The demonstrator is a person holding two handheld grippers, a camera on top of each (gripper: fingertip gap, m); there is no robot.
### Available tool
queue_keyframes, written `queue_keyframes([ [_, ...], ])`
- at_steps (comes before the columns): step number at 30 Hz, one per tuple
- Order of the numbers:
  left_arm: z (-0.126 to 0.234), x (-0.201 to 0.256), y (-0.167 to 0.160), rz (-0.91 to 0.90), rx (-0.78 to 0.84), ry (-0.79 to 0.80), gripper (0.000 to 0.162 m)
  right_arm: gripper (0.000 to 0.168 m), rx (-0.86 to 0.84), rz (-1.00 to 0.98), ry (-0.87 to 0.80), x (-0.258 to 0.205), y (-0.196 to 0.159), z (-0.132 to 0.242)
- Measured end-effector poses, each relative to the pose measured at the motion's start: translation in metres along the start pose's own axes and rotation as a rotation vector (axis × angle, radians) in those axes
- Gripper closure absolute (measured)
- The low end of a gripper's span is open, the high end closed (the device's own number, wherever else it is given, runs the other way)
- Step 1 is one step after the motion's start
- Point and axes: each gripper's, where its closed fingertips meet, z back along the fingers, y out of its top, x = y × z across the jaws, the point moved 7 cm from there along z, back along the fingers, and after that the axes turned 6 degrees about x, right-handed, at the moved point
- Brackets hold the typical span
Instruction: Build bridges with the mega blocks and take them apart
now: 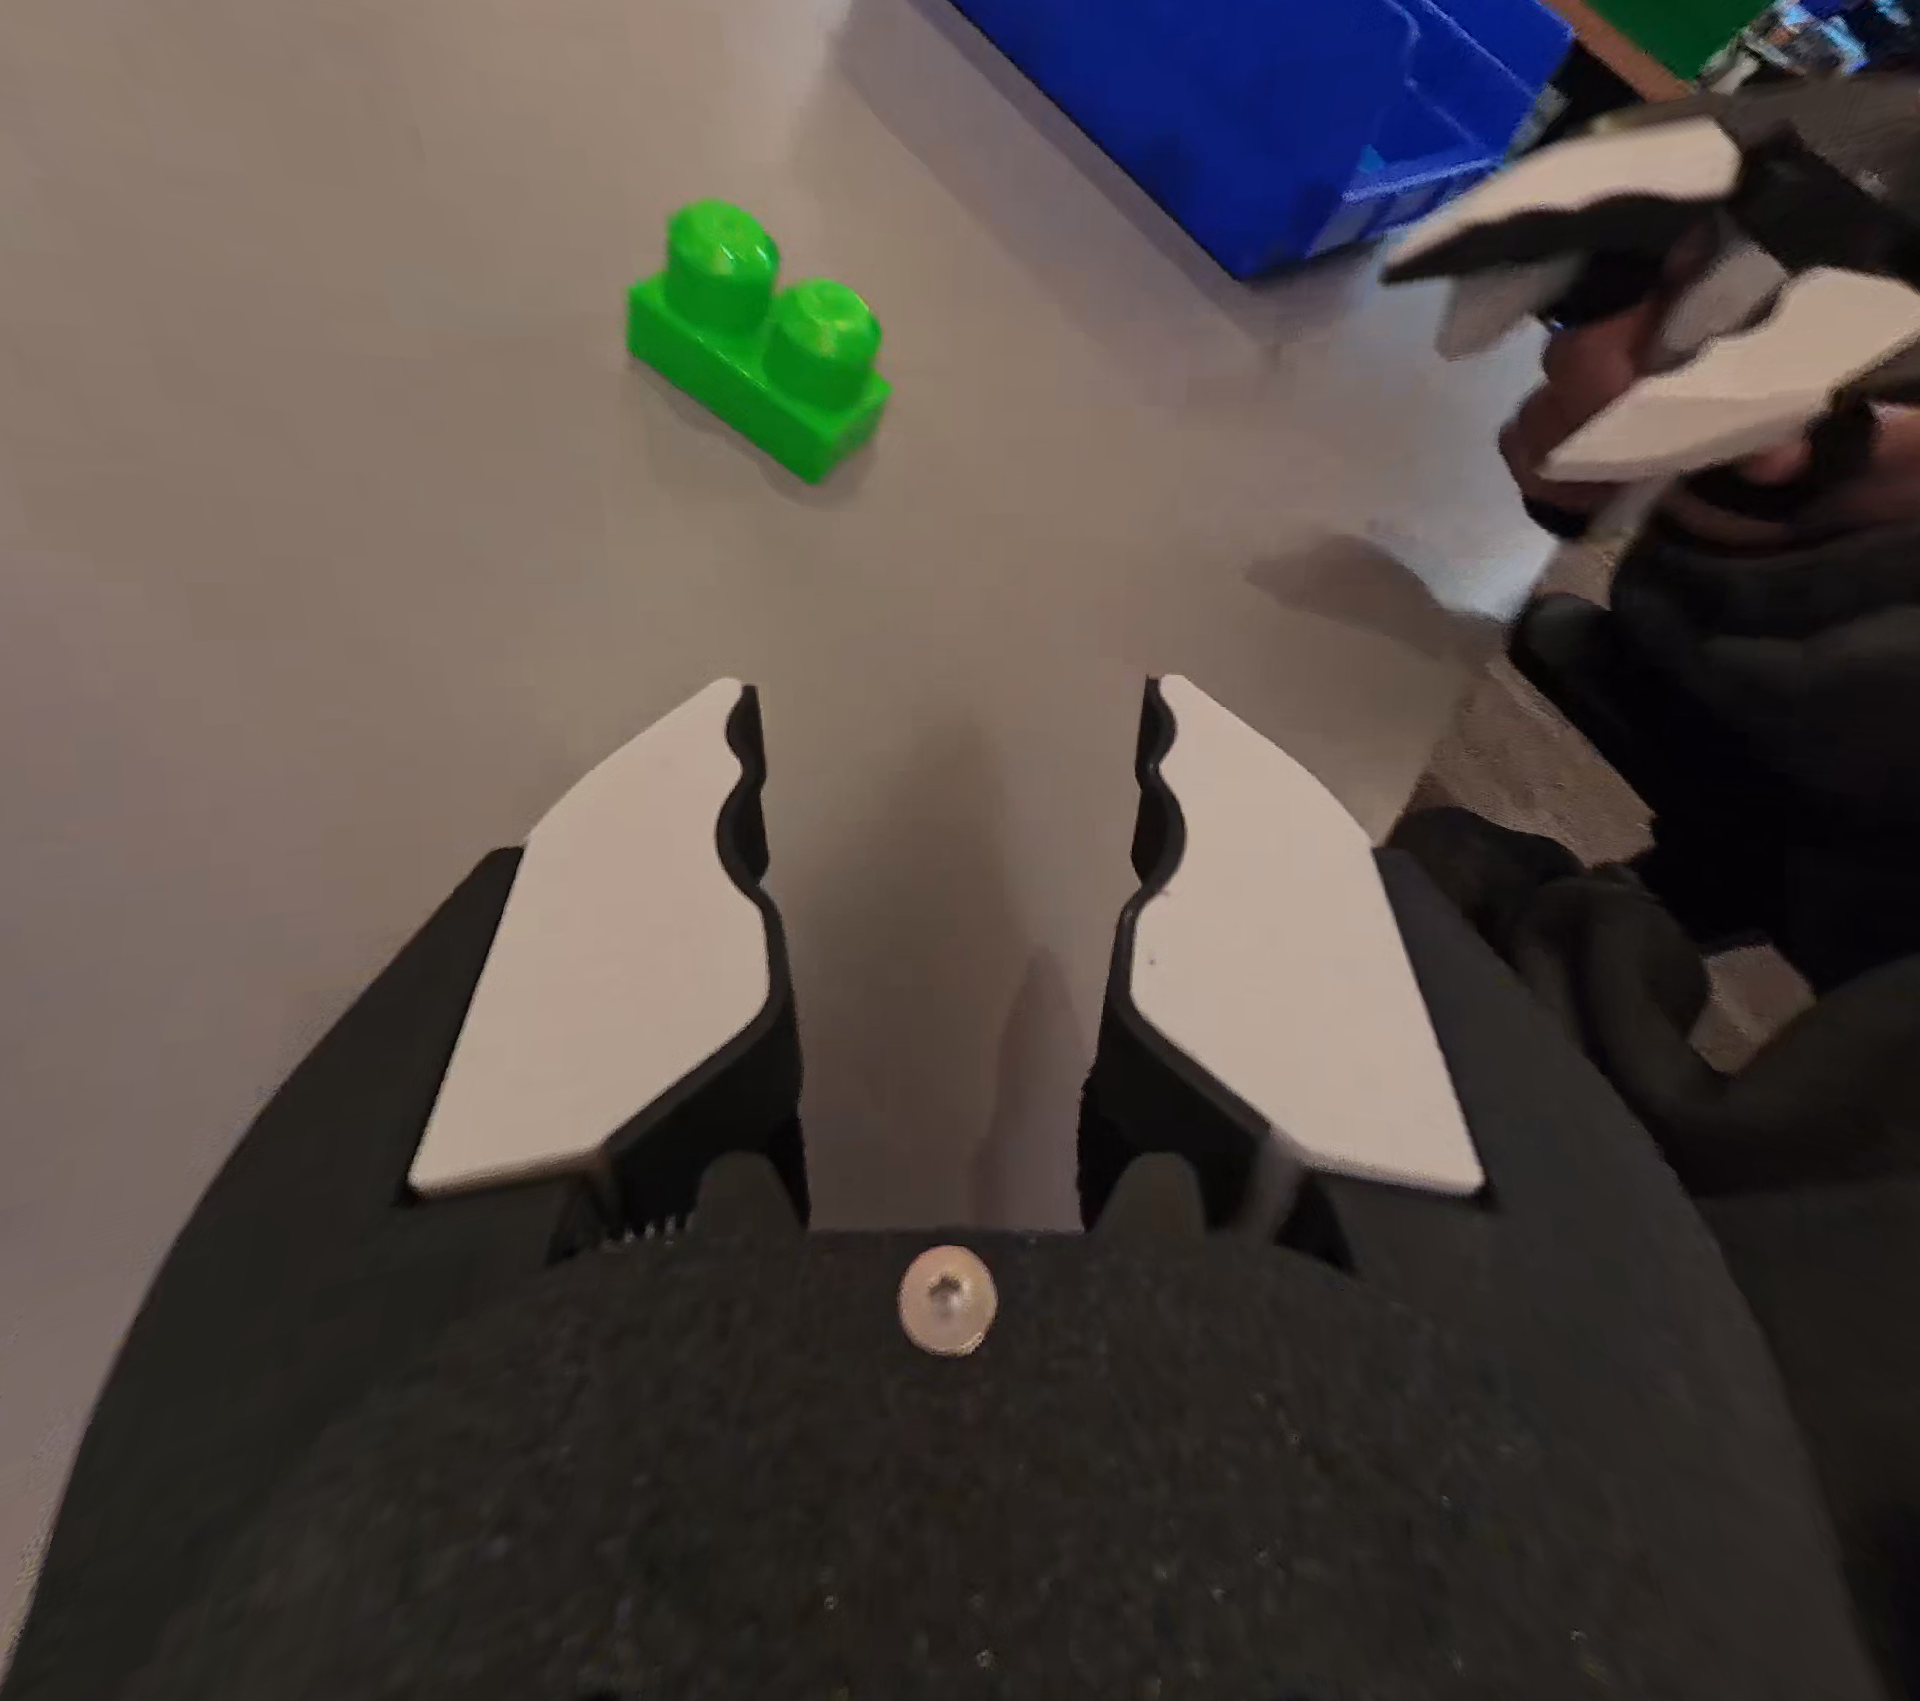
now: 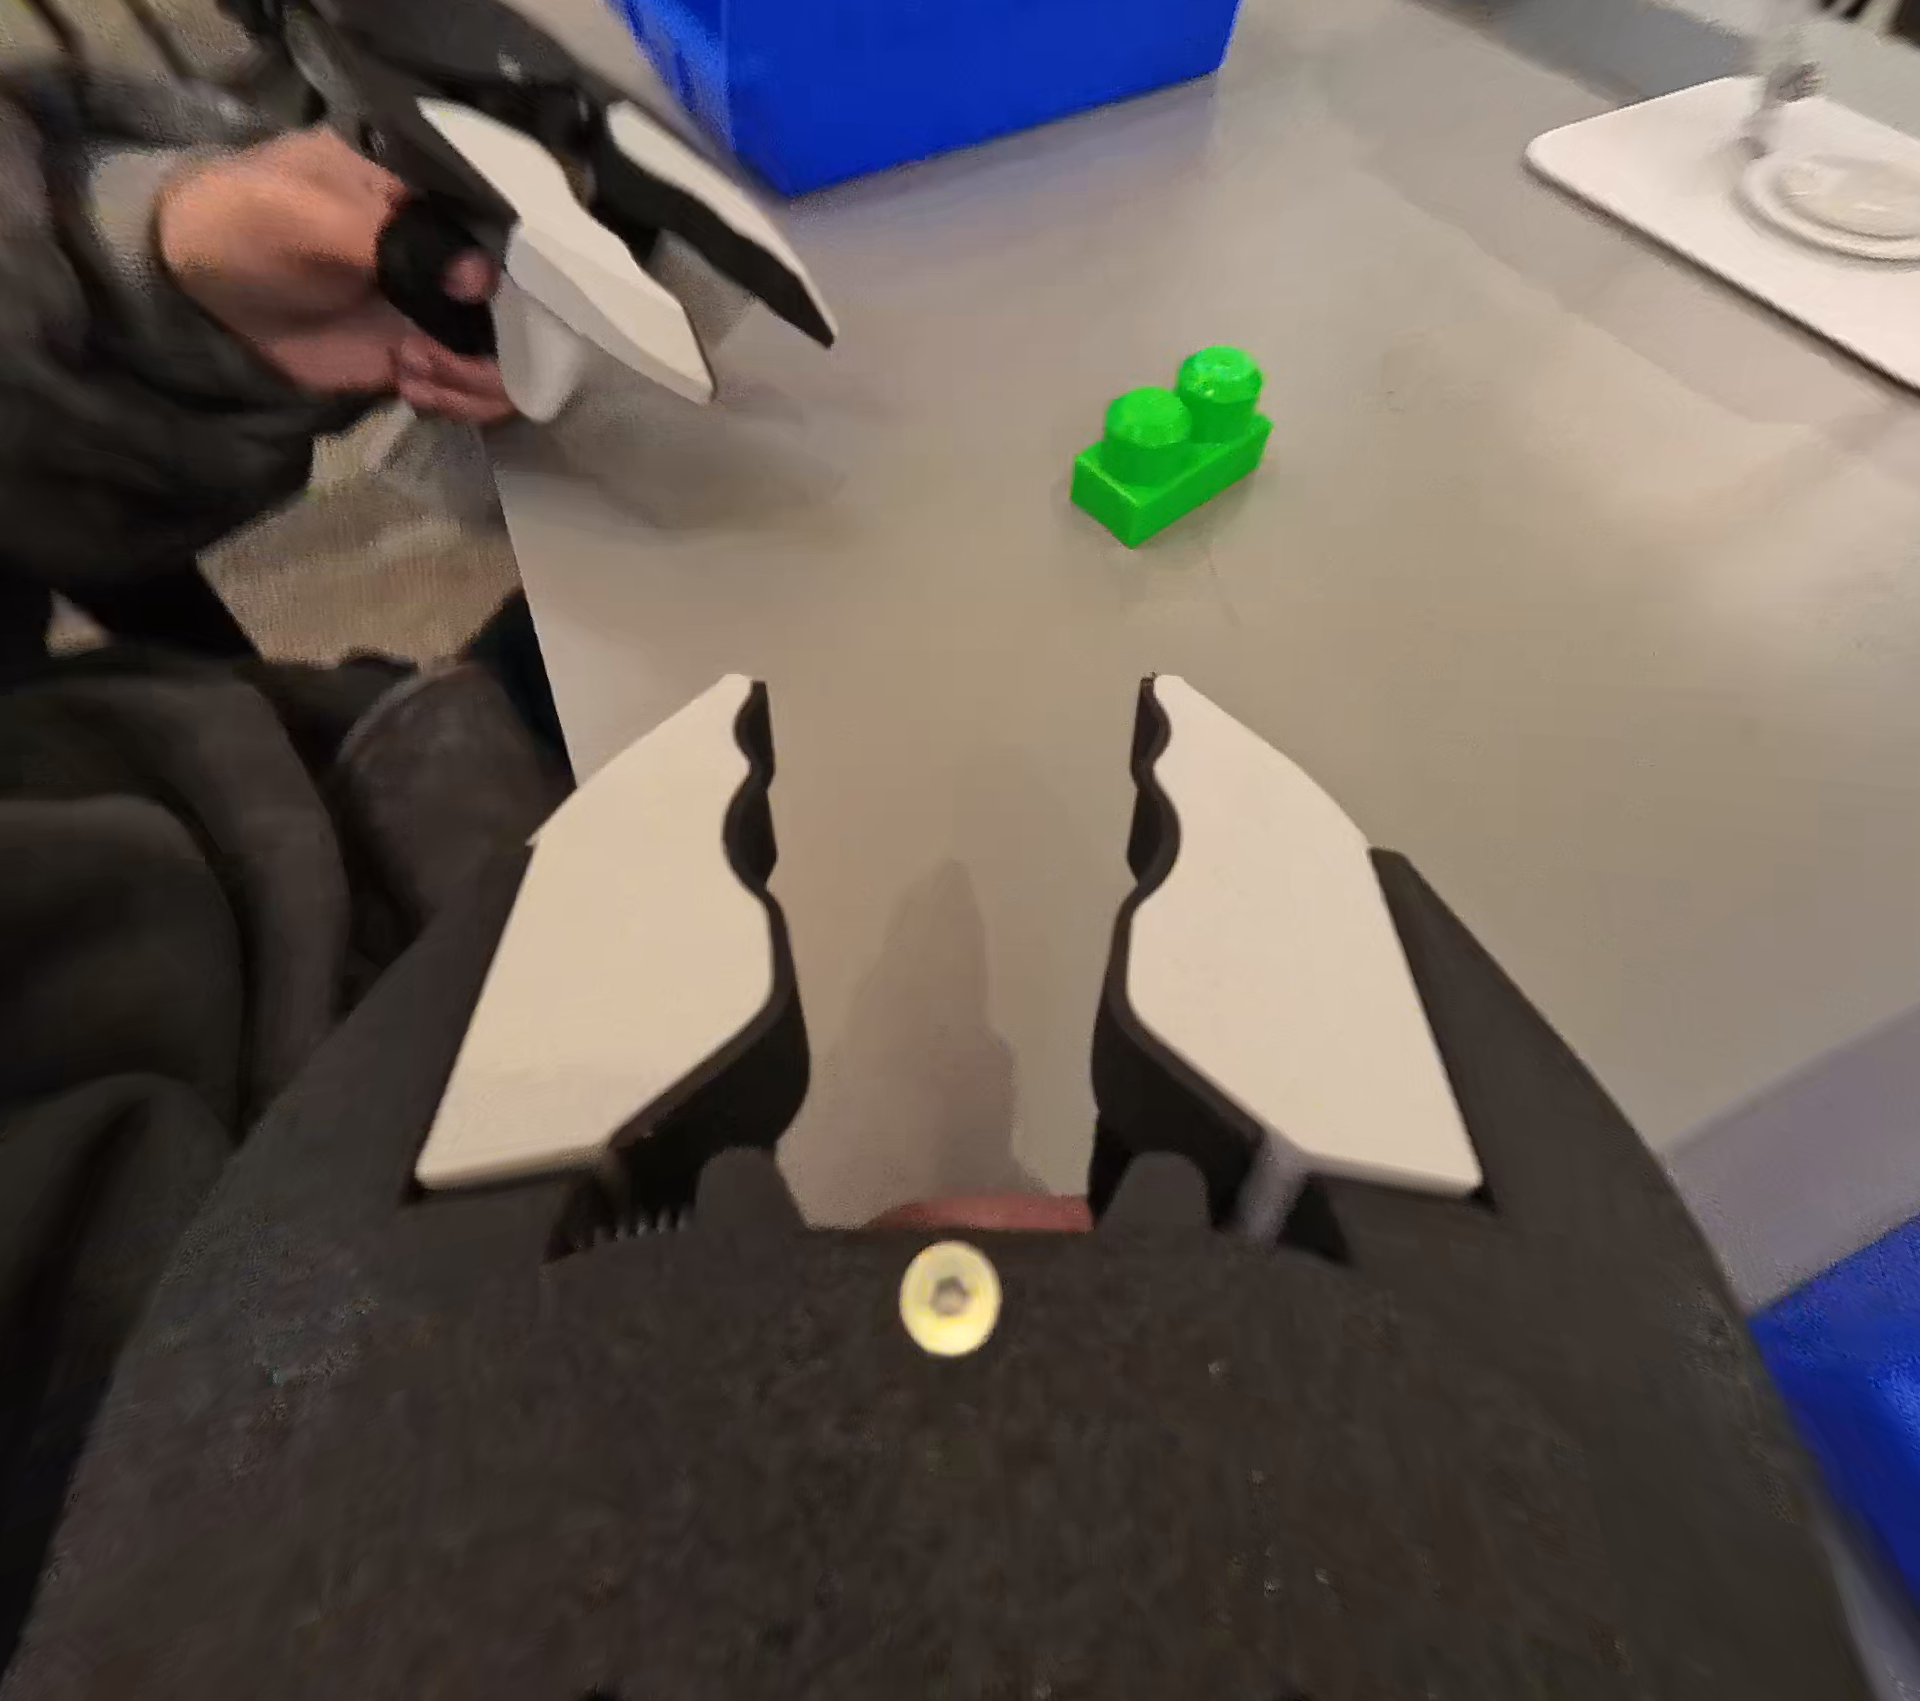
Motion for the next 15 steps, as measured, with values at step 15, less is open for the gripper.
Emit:
queue_keyframes([
  [15,0.006,0.028,0.007,-0.270,0.033,-0.013,0.095,0.079,-0.739,0.623,0.243,0.073,0.046,-0.185],
])
